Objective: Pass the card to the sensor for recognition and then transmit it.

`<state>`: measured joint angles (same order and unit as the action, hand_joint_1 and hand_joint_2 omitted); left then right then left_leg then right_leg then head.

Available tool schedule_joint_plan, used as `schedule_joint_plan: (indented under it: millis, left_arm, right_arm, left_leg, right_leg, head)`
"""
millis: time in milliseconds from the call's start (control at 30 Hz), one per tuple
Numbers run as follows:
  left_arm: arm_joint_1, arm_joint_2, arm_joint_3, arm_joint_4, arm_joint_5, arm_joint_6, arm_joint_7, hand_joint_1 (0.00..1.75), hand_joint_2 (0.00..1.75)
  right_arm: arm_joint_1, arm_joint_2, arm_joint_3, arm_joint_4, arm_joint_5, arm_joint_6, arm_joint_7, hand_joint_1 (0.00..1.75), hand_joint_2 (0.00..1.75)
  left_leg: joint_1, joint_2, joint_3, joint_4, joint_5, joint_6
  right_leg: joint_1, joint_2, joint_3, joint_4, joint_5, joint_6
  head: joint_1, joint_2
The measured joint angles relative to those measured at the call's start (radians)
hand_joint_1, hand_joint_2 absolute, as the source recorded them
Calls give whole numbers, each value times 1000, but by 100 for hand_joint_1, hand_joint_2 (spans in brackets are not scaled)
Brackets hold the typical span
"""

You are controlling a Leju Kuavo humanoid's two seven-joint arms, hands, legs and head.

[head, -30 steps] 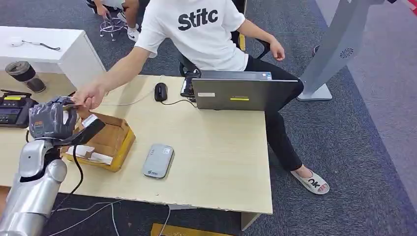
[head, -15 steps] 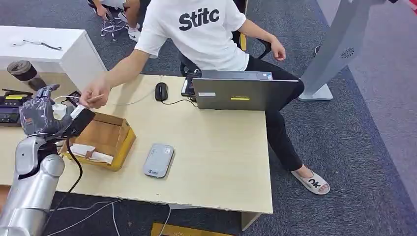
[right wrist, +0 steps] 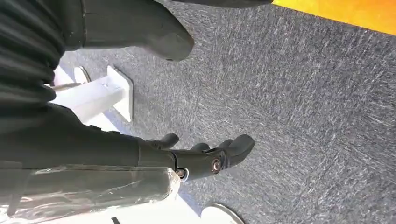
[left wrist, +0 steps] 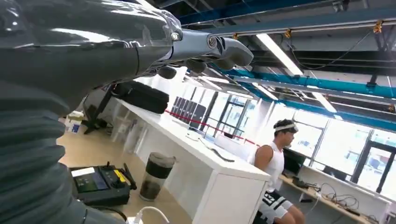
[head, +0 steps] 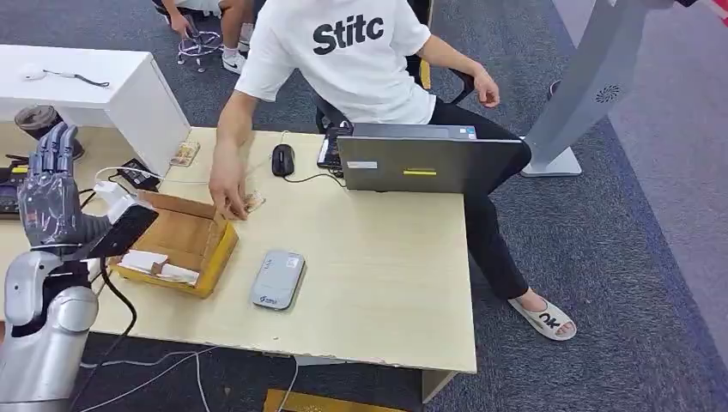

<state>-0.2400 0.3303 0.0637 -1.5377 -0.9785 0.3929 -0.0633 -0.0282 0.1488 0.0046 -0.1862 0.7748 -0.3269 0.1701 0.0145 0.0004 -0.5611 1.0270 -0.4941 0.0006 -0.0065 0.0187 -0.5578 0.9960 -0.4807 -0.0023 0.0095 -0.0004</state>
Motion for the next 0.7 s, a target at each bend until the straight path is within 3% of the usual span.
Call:
schedule_joint_plan:
  millis: [200,400,700]
  left_arm:
    - [33,-5,2,-25,18,0,-16,0,175]
    - [78,27,6,-120,68,-178,26,0,175]
    - [114,51,14,-188,73,-213,34,0,175]
  right_arm:
    - [0,0,-8,0,-3,0,1,0,175]
    - [2,2,-27,0,-21,-12,2,0,175]
    - [2,3,-41,0,-22,-14,2,0,175]
  left_leg:
    - [0,0,0,0,0,0]
    - [0,0,0,0,0,0]
    - [0,0,0,0,0,0]
  right_leg:
    - [0,0,0,0,0,0]
    - [0,0,0,0,0,0]
    - [0,-1,0,0,0,0]
  head:
    - [0,0]
    - [0,0]
    - [0,0]
